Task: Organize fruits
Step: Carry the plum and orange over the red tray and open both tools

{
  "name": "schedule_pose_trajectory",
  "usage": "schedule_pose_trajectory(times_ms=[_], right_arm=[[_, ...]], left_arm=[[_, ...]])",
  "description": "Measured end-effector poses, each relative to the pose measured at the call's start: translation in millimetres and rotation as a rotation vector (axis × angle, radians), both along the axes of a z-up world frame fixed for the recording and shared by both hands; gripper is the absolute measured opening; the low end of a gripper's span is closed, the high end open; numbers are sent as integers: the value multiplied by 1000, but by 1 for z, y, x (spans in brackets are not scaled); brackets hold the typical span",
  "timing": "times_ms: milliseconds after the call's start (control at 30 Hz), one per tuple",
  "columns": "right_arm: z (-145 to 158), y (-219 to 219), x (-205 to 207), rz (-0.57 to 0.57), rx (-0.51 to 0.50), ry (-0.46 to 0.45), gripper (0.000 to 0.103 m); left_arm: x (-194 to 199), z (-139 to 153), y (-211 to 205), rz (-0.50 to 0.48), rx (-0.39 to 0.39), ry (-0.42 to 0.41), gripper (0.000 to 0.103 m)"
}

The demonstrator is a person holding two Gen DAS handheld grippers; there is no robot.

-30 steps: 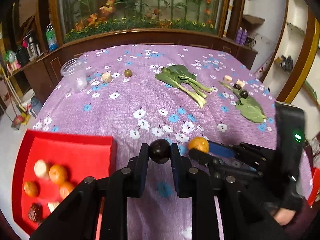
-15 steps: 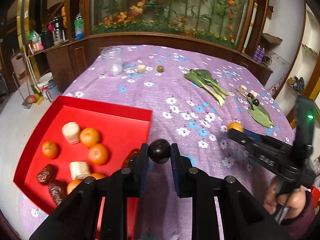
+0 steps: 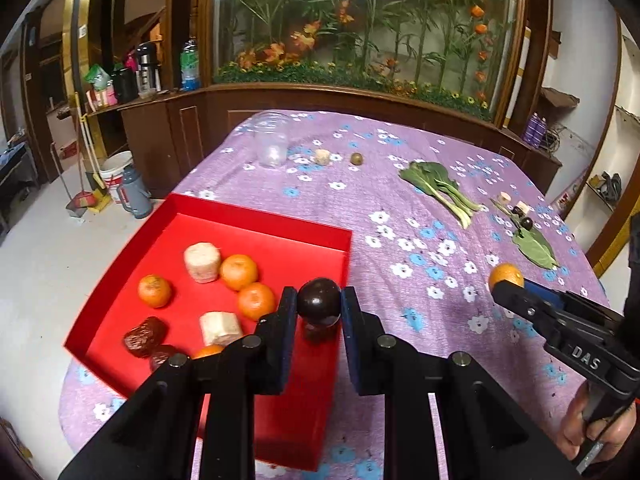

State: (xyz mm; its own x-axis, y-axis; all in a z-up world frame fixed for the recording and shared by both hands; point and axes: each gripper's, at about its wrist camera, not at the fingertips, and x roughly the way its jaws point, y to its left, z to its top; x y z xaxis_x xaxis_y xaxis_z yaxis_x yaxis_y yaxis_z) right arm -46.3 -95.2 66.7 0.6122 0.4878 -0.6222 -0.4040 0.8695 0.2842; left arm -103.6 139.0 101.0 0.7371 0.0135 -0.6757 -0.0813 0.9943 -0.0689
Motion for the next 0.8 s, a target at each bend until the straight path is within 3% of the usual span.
schedule_pose_trajectory(times_ms=[433, 800], right_arm=[[21, 49, -25, 102, -39, -48, 36], [27, 96, -30, 196, -78, -63, 36]], left_arm=[[-17, 4, 26, 74, 46, -48, 21], [-17, -5, 58, 121, 9, -35, 21]])
